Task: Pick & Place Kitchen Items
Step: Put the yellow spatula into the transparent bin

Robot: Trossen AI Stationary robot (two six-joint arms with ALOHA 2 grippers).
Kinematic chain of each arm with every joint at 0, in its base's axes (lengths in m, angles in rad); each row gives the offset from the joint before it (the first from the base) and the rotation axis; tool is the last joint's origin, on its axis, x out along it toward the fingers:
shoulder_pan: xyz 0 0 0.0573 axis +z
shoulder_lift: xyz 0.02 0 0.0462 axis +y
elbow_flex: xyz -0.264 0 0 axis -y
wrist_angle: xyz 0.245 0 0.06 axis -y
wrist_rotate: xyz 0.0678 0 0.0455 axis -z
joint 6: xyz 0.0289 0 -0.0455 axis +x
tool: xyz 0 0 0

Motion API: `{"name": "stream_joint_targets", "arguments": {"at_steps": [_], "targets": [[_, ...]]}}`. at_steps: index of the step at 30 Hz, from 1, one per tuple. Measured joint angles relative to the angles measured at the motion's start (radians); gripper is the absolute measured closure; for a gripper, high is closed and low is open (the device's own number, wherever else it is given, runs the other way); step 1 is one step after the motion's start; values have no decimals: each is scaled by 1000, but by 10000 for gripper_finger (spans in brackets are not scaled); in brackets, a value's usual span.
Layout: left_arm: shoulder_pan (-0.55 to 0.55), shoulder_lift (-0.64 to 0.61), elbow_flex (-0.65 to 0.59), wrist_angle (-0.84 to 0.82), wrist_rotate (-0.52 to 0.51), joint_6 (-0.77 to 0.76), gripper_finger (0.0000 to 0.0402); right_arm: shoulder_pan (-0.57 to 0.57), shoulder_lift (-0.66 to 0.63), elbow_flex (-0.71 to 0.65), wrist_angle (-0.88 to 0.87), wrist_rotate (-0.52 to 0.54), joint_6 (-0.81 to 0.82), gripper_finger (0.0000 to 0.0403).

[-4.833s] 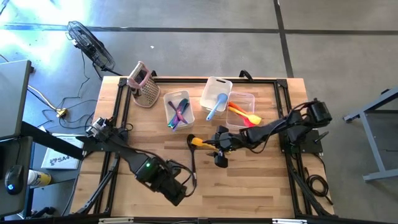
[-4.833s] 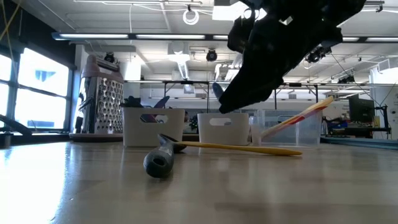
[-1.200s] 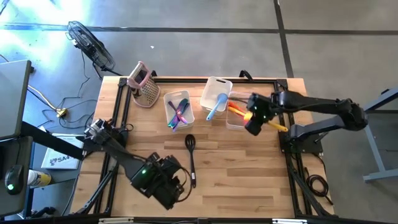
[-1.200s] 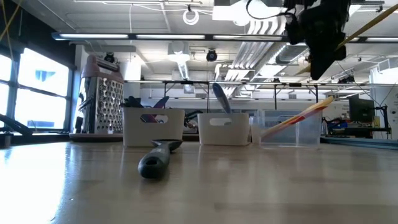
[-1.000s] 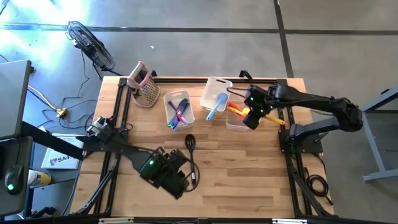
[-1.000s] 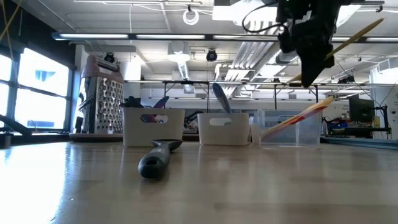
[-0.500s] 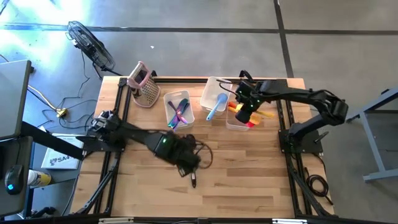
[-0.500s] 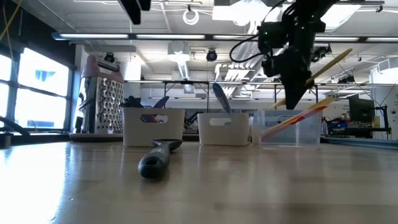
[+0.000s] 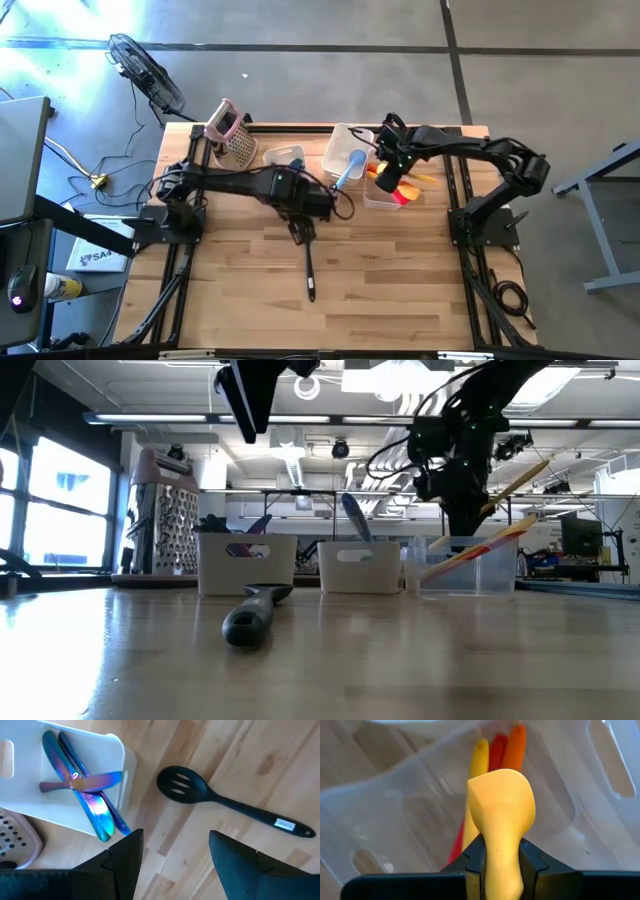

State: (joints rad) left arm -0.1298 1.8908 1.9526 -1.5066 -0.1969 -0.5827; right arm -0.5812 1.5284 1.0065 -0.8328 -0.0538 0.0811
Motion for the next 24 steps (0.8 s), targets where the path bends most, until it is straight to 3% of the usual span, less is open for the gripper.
{"name": "stream_joint_targets", "arguments": {"at_steps": [9,17,24], "targets": [[45,0,0,0,4,14,183,-3,9,0,80,10,0,354],[36,0,0,0,32,2,183,-10,95,0,99,-18,0,345],[-12,0,0,1,27,-5,183,-10,125,0,129,-29,2,285]]}}
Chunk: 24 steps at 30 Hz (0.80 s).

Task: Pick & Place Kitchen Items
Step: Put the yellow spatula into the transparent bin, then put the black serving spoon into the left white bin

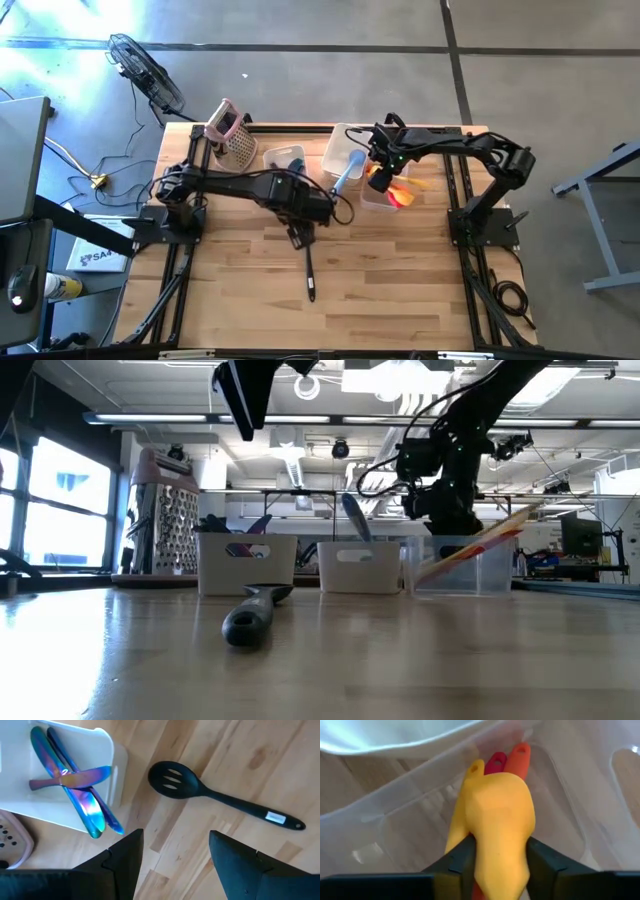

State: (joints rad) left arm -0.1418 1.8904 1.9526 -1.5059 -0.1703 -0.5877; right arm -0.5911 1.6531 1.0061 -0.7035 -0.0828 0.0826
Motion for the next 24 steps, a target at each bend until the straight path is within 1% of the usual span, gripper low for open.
{"name": "stream_joint_targets", "arguments": {"at_steps": [5,9,12,16,24], "targets": [[-35,0,0,0,-4,-2,183,0,0,0,-4,-14,2,214],[-50,0,0,0,-12,-19,183,4,-1,0,-3,45,3,180],[-57,0,0,0,-36,-19,183,4,-10,0,-3,54,3,169],[-55,0,0,0,-48,-14,183,4,-40,0,-3,57,3,168],[-54,0,0,16,-76,17,183,4,-152,4,-4,54,-5,165]]}}
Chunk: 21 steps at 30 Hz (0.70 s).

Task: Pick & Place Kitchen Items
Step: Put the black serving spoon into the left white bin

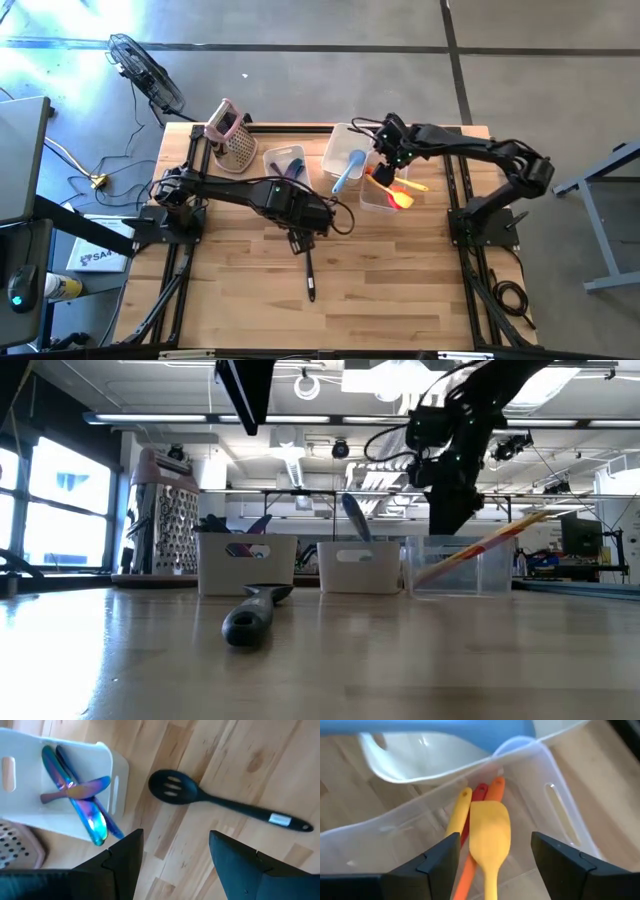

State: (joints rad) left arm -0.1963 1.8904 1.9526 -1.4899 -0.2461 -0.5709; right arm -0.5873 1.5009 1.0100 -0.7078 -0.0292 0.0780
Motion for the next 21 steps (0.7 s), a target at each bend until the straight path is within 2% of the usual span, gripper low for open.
{"name": "stream_joint_targets", "arguments": {"at_steps": [12,18,21], "targets": [[0,0,0,82,19,-3,183,33,-176,1,1,-12,72,164],[-12,0,0,110,52,-54,183,76,-284,1,2,-130,183,164],[-16,0,0,110,66,-141,183,107,-335,1,2,-178,226,164]]}}
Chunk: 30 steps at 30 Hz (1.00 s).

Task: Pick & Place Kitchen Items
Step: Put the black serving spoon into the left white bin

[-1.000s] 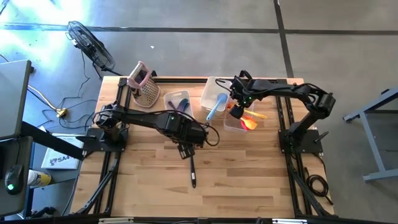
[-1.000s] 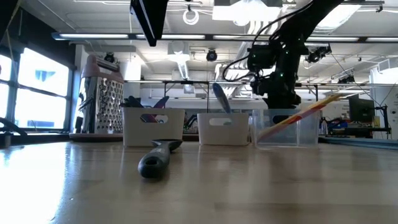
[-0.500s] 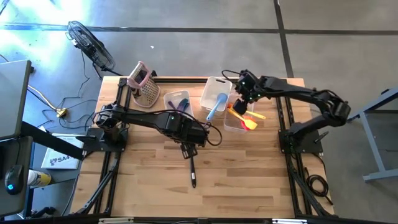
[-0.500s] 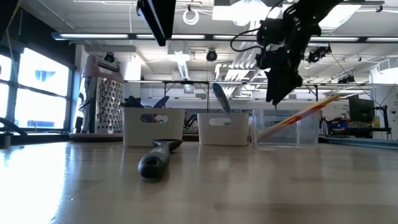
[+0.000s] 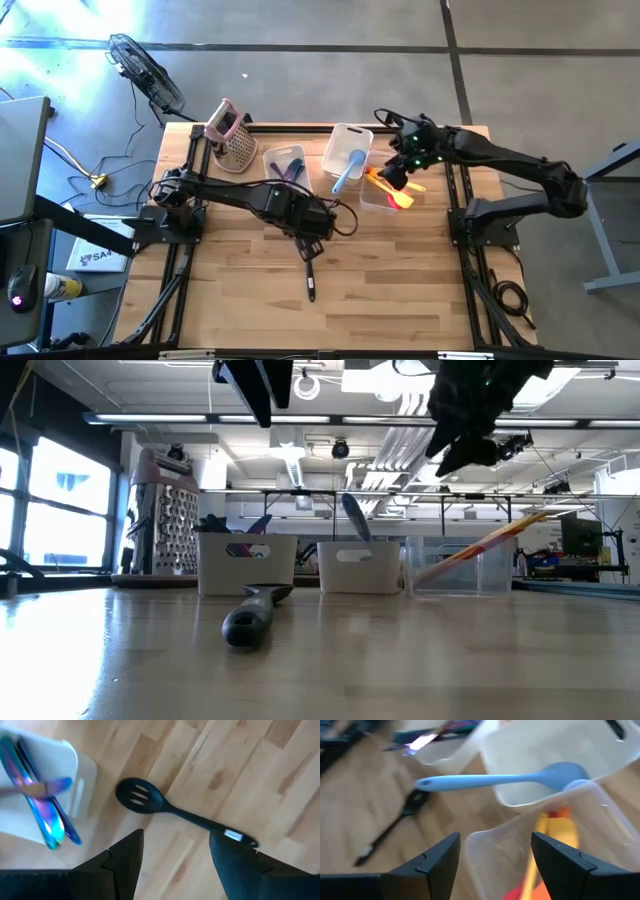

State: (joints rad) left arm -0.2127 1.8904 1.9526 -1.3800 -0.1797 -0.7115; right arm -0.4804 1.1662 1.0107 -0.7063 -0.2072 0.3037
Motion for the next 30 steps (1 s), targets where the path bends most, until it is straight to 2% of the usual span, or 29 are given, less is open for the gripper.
{"name": "stream_joint_targets", "arguments": {"at_steps": [7,10,13,17,21,26,30], "targets": [[1,4,0,-2,25,-285,183,125,-84,0,-10,-12,58,164],[1,13,0,-18,67,-425,183,214,-97,0,-29,-12,99,164],[-6,40,3,2,130,-500,183,326,-98,-14,-34,-12,151,164],[-26,83,2,12,198,-509,183,484,-98,-45,-30,-5,231,164],[-51,121,2,17,239,-511,183,645,-101,-57,51,10,373,164],[-66,157,1,65,249,-497,183,835,-105,-56,218,156,482,164],[-78,187,4,65,245,-489,183,921,-99,-57,315,265,532,164]]}}
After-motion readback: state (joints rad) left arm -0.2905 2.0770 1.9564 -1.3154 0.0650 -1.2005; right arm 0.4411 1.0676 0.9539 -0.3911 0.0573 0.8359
